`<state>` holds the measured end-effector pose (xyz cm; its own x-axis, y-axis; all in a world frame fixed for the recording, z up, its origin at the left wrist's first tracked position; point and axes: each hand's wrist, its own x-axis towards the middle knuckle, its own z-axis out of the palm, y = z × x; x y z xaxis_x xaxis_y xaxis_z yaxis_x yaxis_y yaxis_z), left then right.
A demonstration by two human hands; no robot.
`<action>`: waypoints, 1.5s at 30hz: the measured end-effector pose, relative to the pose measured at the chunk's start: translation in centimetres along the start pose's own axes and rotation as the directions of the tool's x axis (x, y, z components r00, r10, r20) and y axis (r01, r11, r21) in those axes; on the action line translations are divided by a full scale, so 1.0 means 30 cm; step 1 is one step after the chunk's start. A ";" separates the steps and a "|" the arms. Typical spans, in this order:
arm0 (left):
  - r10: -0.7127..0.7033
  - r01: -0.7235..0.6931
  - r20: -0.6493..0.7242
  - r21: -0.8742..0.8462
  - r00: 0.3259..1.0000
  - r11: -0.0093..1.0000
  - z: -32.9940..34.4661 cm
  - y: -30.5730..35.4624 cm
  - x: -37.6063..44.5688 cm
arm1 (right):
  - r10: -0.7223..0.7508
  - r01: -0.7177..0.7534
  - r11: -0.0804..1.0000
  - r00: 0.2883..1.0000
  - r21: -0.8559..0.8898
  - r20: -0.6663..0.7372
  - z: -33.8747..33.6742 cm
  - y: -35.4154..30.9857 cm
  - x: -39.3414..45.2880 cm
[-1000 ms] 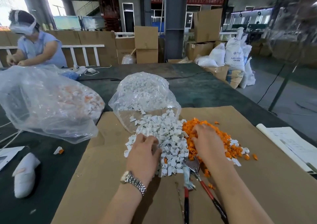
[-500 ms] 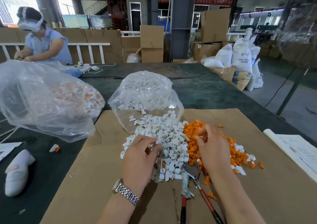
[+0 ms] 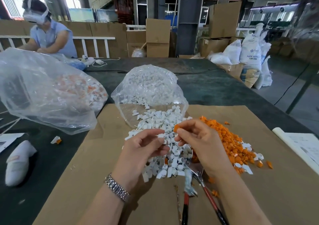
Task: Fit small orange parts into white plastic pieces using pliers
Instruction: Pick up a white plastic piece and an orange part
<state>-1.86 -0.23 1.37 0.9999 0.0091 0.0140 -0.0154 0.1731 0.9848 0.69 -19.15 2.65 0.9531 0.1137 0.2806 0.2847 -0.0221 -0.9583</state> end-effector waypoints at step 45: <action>-0.084 0.219 0.341 -0.380 0.936 0.899 -0.029 -0.004 0.010 | -0.231 0.312 0.891 0.937 -0.331 0.261 0.022 -0.064 -0.045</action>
<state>-1.56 0.61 1.11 0.9398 -0.3415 -0.0108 0.2025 0.5314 0.8226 -1.22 -18.61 4.06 0.8008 0.3705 0.4706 0.5846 -0.3125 -0.7487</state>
